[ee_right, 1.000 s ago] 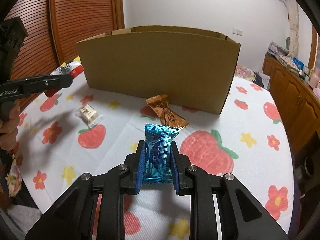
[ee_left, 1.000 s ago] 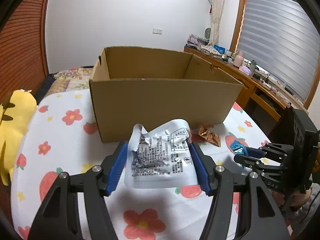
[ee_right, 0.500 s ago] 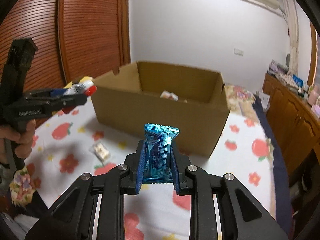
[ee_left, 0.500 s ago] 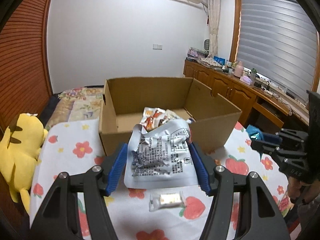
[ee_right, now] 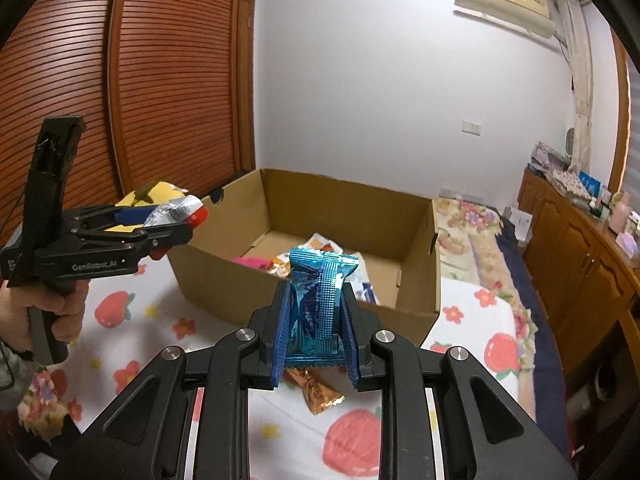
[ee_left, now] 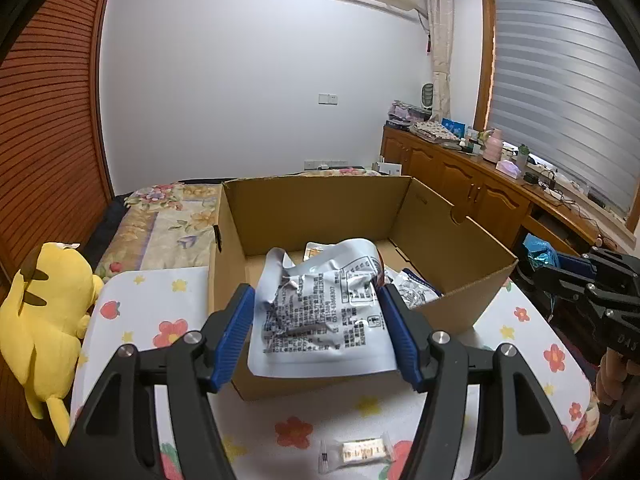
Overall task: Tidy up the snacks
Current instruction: 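Lift the white pouch with the left tool while the right tool carries the blue candy over the box, then lower the white pouch and blue candy into the box and open both tools, then move both tools out of the box toward the copper candy and white bar, then grasp the copper candy with the right tool while the left tool grasps the clear-wrapped white bar, then carry the white bar with the left tool while the right tool carries the copper candy over the box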
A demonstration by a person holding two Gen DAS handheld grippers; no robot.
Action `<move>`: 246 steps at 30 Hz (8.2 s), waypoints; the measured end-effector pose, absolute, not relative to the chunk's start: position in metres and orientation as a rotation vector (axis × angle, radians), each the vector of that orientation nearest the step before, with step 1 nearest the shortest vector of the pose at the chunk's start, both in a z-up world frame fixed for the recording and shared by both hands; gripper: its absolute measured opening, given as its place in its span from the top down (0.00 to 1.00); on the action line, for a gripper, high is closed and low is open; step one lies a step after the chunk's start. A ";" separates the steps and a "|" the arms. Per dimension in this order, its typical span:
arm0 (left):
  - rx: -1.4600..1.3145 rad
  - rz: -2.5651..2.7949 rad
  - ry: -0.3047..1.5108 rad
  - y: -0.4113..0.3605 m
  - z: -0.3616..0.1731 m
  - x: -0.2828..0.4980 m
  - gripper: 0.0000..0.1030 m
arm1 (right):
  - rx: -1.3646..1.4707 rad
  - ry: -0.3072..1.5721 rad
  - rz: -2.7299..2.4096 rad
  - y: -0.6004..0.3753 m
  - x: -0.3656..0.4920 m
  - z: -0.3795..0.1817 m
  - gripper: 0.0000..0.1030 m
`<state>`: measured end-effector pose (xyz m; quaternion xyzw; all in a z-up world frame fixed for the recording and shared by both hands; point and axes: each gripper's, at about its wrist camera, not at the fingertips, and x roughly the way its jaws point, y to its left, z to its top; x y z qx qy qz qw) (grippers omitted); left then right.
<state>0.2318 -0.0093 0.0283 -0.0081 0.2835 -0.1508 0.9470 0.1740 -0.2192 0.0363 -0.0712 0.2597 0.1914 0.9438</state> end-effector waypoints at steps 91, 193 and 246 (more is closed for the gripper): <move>0.018 -0.308 0.579 -0.007 -0.014 0.185 0.00 | -0.173 0.688 0.469 -0.211 0.177 -0.037 0.39; -0.177 -0.335 0.947 -0.022 -0.083 0.182 0.81 | -0.090 0.836 0.403 -0.253 0.151 -0.095 0.81; -0.044 -0.307 0.676 -0.023 0.057 0.240 0.81 | -0.158 0.607 0.376 -0.211 0.240 0.040 0.81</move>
